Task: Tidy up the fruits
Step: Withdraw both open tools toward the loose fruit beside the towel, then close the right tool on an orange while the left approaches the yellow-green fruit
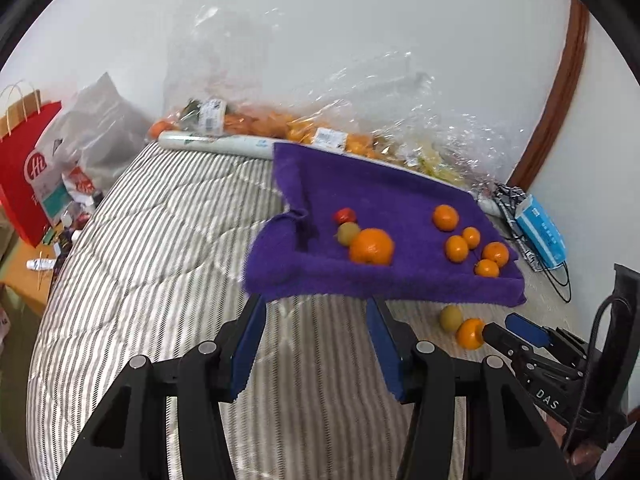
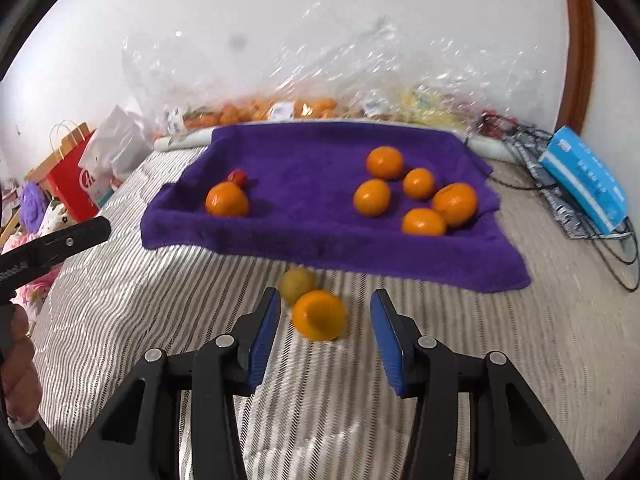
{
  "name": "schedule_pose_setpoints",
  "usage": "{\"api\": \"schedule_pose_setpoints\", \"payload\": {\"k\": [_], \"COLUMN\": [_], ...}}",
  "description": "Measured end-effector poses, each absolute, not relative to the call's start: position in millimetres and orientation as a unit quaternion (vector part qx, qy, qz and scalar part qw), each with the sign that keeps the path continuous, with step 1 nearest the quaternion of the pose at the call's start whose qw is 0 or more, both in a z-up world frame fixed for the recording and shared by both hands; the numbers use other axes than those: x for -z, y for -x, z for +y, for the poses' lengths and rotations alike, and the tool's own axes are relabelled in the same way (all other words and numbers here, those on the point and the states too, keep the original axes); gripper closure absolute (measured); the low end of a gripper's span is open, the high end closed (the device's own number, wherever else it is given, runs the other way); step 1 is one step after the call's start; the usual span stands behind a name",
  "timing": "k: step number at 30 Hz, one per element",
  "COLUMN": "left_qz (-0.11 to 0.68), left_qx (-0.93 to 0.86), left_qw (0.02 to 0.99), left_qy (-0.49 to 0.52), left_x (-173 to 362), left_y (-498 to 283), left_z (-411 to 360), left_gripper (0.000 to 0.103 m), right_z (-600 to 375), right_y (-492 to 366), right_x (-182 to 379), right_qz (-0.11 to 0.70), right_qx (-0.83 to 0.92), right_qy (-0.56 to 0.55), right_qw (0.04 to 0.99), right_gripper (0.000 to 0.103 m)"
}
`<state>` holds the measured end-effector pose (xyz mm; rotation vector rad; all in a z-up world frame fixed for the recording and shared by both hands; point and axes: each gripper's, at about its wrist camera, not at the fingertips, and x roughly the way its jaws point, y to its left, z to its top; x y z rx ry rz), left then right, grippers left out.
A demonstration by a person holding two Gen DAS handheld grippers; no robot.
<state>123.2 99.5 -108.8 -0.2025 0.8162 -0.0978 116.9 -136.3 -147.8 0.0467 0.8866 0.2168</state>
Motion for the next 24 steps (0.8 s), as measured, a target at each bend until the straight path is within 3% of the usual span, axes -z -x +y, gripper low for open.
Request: {"api": "schedule_pose_setpoints", "payload": {"k": [7, 11, 24], "left_qz": [0.418, 0.42, 0.455], "left_qx": [0.058, 0.056, 0.07], "left_qw": [0.899, 0.898, 0.884], "left_qy": [0.12, 0.118, 0.084], "left_x": [125, 128, 145], "left_y": [-129, -131, -135], "left_z": [112, 109, 62], "left_gripper": [0.053, 0.053, 0.053], "right_z": [-130, -127, -151], "right_y": [-131, -136, -119], "right_x": [175, 185, 171], "right_qz": [0.453, 0.464, 0.435], "right_qx": [-0.1, -0.108, -0.119], "right_qy": [-0.021, -0.015, -0.021], "right_qw": [0.886, 0.879, 0.892], "right_gripper": [0.056, 0.066, 0.066]}}
